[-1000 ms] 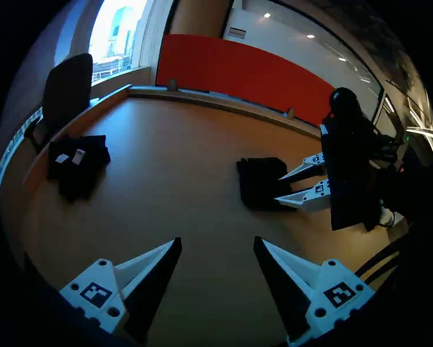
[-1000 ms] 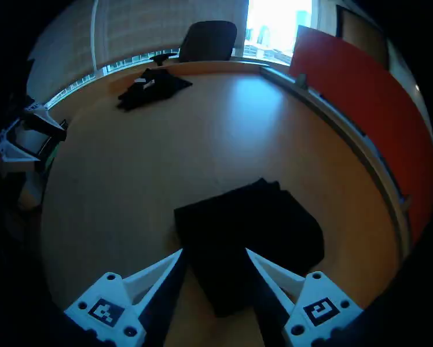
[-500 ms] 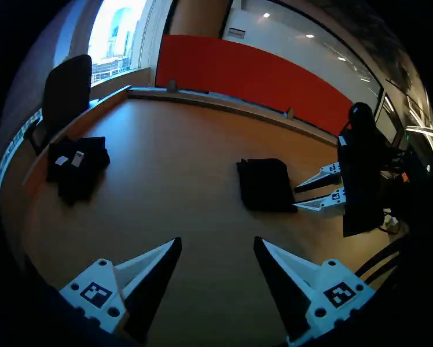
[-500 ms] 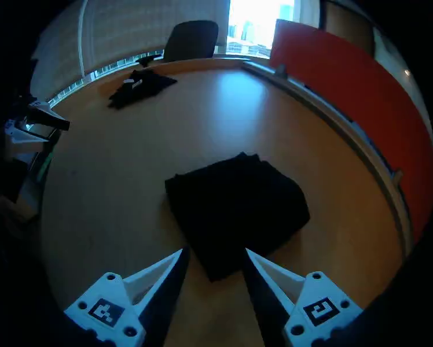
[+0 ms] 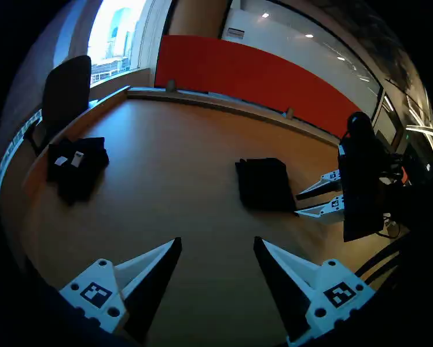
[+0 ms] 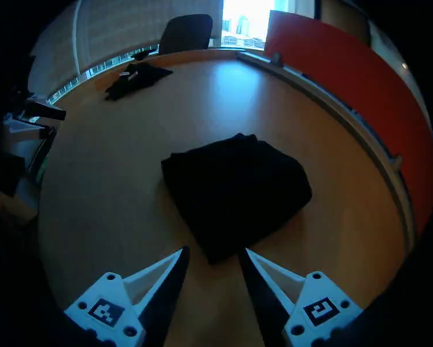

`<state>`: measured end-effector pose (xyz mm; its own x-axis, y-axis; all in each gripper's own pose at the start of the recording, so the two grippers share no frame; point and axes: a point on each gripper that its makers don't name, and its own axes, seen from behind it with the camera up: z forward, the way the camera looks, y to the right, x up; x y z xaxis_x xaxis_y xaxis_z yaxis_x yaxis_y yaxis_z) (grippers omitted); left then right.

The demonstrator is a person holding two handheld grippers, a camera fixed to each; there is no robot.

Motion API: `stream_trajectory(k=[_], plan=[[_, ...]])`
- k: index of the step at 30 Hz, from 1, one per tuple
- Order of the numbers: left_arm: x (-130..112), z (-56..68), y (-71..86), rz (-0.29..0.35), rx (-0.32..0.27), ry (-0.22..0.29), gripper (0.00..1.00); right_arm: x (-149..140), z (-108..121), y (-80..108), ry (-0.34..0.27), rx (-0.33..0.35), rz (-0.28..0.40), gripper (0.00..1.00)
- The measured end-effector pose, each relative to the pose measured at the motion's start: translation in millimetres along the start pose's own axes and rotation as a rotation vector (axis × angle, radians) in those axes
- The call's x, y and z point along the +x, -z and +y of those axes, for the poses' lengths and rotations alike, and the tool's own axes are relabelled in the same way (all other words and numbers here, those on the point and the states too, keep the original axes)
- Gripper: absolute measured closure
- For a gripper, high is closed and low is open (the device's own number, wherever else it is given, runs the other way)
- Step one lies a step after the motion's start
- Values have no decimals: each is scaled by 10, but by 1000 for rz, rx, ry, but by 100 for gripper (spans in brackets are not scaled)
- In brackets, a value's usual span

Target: Fold towel

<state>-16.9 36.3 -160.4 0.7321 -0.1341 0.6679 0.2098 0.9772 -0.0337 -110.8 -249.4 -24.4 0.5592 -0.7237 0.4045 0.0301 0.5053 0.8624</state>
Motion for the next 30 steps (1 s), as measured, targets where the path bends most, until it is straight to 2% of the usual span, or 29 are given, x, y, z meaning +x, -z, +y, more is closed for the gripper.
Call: stream_trajectory(k=[12, 16, 21, 27, 30], plan=[[-30, 4, 3, -4, -3, -1, 7, -59, 13, -56, -33, 1, -10, 35], [-36, 0, 4, -5, -3, -1, 7, -52, 16, -73, -45, 1, -9, 39], [-30, -12, 3, -4, -2, 1, 8, -71, 18, -85, -56, 0, -16, 49], [-23, -26, 5, -3, 0, 2, 7, -80, 28, -90, -58, -6, -18, 55], [-21, -31, 4, -2, 0, 1, 7, -84, 37, -95, -62, -8, -20, 62]])
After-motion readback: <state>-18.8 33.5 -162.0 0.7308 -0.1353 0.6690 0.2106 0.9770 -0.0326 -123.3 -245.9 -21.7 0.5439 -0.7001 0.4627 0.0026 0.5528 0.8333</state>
